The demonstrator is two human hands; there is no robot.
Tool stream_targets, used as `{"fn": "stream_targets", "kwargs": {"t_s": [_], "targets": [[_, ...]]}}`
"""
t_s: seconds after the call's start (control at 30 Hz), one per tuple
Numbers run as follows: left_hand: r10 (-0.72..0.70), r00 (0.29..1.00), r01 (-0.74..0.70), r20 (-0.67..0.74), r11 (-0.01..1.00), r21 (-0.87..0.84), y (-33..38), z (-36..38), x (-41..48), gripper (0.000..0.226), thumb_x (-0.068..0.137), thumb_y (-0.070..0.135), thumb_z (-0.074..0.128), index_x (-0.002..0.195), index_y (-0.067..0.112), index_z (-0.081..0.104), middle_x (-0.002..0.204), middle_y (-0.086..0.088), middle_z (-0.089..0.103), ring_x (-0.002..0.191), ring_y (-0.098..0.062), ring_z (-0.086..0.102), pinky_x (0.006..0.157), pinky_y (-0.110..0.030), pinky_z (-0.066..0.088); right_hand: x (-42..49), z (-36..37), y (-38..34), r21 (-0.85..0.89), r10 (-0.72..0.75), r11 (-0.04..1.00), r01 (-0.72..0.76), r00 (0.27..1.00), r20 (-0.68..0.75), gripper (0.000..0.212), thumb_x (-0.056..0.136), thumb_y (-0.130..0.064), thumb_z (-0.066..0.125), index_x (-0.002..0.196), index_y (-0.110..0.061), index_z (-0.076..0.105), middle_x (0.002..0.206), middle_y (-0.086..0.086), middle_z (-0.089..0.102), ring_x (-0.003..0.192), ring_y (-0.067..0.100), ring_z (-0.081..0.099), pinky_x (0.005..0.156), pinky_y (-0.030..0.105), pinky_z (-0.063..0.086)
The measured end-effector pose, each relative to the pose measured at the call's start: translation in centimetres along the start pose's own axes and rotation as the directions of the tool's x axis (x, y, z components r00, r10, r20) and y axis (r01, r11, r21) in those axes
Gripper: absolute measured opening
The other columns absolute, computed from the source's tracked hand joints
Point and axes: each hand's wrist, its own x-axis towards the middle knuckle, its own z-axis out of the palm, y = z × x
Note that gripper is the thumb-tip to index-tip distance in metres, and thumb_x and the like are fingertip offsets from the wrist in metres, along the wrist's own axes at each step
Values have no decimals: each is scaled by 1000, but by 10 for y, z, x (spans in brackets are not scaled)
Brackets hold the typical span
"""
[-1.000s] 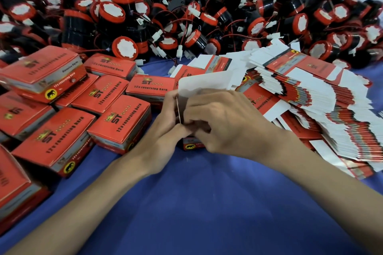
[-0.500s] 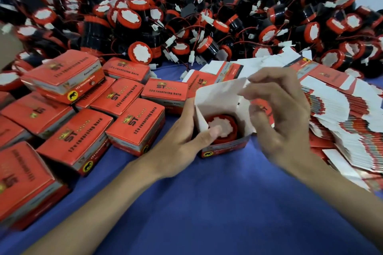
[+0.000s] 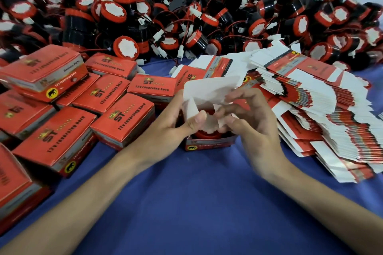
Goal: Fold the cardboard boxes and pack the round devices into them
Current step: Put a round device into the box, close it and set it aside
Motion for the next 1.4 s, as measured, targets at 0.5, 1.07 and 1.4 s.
{"fn": "stream_targets", "kwargs": {"t_s": [0.5,1.07,1.4], "targets": [[89,983,-74,-163,993,97,3,3,-4,19,90,0,55,104,11,61,105,10,64,97,2,60,82,-9,43,-1,-5,2,-46,57,997,-58,998,-27,16,89,-18,60,98,-14,73,80,-2,68,69,6,61,61,17,47],[237,969,-182,-69,874,451,0,-7,-6,41,88,24,59,128,20,55,131,8,57,125,-3,49,105,-23,40,-6,-8,1,-677,-333,682,277,942,50,27,80,-12,73,106,-5,72,84,8,67,74,17,59,69,22,48],[408,910,-350,78,653,671,-3,-9,-6,36,92,25,53,118,3,66,125,-4,63,124,-20,54,106,-37,43,0,-23,9,-668,-382,592,450,887,260,21,77,-7,74,97,1,74,69,12,58,64,8,46,61,16,38]]}}
